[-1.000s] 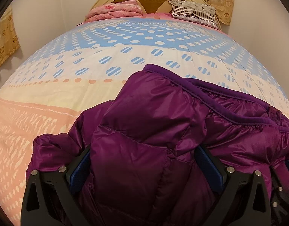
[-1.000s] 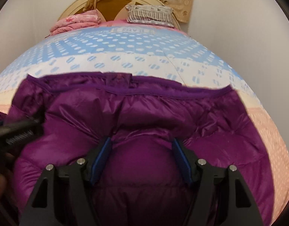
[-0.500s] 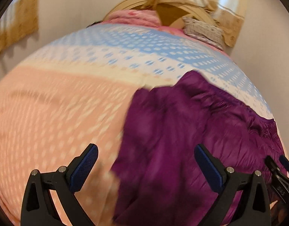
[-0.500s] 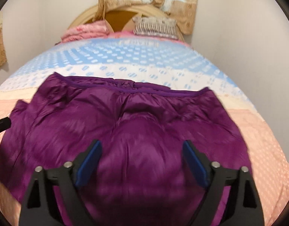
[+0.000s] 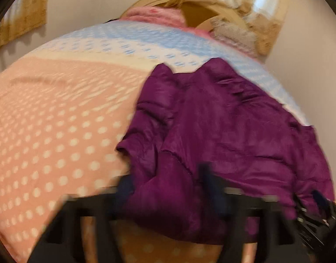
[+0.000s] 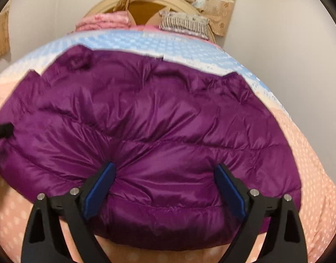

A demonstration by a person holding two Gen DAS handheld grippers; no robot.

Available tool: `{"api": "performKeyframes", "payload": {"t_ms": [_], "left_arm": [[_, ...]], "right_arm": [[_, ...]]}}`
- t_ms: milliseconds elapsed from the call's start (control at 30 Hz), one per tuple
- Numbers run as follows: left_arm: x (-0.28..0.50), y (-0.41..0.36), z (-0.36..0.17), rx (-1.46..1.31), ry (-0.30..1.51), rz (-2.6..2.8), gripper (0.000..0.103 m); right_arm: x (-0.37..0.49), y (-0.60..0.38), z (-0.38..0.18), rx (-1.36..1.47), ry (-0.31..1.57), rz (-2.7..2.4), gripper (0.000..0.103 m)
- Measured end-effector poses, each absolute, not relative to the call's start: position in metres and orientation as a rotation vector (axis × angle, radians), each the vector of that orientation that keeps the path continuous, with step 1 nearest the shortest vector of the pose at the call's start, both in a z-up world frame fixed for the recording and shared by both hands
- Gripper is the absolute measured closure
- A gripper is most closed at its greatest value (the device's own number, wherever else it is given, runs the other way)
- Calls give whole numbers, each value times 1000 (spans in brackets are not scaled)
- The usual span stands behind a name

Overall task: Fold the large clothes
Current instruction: 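Carry the jacket with the left tool while withdrawing the right tool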

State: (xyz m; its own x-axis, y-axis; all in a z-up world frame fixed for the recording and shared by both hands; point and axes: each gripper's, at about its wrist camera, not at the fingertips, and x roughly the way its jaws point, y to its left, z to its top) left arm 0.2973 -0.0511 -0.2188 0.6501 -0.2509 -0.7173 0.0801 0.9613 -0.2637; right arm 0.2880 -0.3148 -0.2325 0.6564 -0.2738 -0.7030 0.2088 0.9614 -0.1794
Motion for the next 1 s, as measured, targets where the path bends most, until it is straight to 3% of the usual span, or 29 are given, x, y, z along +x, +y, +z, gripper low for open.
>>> {"api": "performKeyframes", "payload": {"t_ms": [33,67,200,567,767,1000], "left_arm": [[296,-51,-218,-220,840,-194,71],[295,-51,-216,-223,825,-210,85],[290,-46,-206,-250,780,-226,93],[275,0,-174,-307,716,-200,95],[253,25,-126,-244,607,-173,96],[234,-38,-67,-75,473,-278,96]], "right_arm": [[290,-317,-234,-73,822,-272,5],[293,-320,-234,-60,836,-268,5],[292,-318,-234,-71,841,-276,4],[282,-272,-230,-90,832,-272,8],[276,-229,-223,-97,819,-107,8],[223,-311,-166,-16,676,-149,8]]}}
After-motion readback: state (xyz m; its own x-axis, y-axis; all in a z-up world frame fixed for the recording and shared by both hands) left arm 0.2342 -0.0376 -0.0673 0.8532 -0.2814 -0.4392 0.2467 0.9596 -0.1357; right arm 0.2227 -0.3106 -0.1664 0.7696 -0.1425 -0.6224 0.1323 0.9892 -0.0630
